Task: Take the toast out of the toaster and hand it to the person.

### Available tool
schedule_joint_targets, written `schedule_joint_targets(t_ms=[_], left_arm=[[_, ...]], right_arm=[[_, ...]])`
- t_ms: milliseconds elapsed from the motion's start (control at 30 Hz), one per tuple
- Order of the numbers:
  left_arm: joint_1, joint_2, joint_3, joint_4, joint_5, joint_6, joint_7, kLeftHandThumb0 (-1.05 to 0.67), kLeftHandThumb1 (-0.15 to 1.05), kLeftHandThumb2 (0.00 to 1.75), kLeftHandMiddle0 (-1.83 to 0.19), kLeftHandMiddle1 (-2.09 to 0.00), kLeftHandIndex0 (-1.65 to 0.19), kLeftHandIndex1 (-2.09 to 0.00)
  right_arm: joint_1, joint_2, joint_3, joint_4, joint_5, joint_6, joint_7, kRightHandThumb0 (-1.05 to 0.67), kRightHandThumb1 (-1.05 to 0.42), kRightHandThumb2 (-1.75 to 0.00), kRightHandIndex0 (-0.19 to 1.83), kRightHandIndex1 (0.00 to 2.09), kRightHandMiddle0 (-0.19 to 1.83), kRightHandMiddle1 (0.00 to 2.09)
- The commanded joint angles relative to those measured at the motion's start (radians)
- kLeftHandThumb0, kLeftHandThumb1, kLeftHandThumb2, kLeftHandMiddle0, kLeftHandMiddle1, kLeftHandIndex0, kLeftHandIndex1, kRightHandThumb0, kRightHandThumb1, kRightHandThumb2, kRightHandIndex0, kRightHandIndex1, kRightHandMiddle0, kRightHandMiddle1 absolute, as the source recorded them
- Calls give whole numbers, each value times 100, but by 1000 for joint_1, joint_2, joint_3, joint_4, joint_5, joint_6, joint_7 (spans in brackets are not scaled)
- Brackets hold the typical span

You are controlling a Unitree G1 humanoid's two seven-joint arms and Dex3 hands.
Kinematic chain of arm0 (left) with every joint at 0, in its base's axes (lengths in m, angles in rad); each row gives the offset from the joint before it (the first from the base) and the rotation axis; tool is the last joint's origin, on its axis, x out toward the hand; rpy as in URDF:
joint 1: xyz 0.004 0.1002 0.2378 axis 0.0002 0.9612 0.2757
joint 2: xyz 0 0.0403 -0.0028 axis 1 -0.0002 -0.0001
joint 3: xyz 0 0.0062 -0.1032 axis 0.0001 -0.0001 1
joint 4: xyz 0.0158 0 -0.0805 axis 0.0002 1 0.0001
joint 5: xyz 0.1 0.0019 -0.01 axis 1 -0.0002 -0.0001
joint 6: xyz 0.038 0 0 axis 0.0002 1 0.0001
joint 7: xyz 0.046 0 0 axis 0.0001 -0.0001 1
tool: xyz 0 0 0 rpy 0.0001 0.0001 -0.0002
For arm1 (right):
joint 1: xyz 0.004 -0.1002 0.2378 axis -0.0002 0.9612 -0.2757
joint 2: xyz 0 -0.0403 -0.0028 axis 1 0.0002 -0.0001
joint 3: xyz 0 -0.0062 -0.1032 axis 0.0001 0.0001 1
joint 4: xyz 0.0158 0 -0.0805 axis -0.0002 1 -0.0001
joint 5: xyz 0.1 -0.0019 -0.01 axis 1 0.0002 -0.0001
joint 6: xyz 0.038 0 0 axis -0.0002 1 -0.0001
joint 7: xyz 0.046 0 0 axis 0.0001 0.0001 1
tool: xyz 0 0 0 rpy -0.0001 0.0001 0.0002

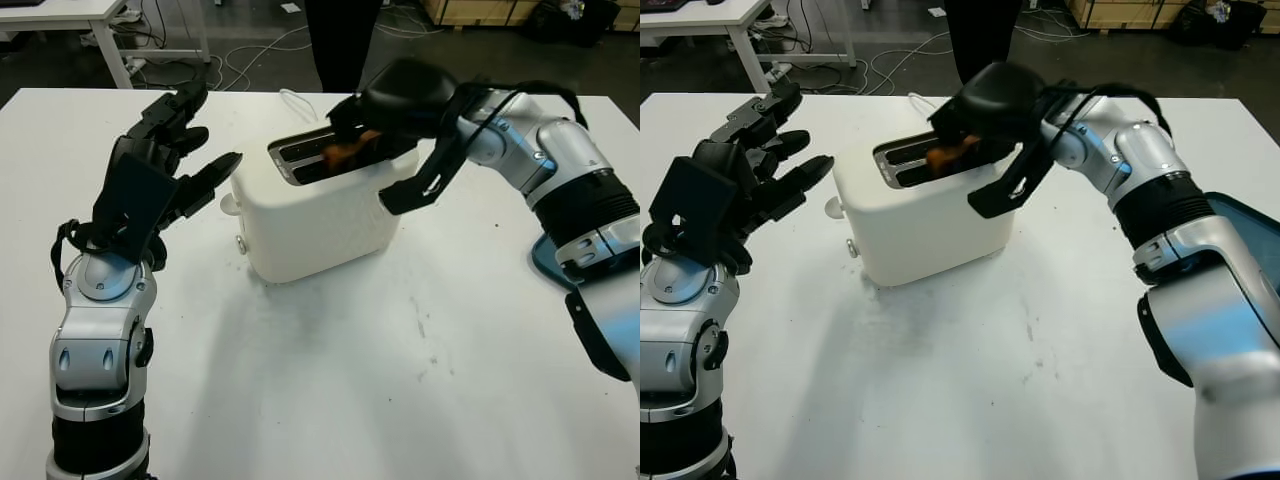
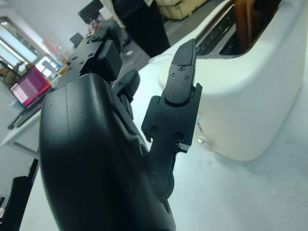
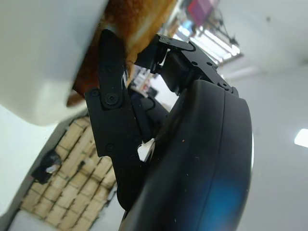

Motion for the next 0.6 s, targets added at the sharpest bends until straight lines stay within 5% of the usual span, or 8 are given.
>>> schedule_joint_targets(t_ms=[0,567], left_arm=[[6,4,-2,1,0,-4,3,-41,92,16,0,-81,-37,-2],[1,2,3,7,-8,0,1,-41,92,15,0,-80,-36,-2]], right_arm=[[-58,4,-52,53,56,20,-31,-44,-92,-40,100,175,74,175],[-212,-42,-255,333,281,110,-59,-49,-92,-46,108,175,82,175]])
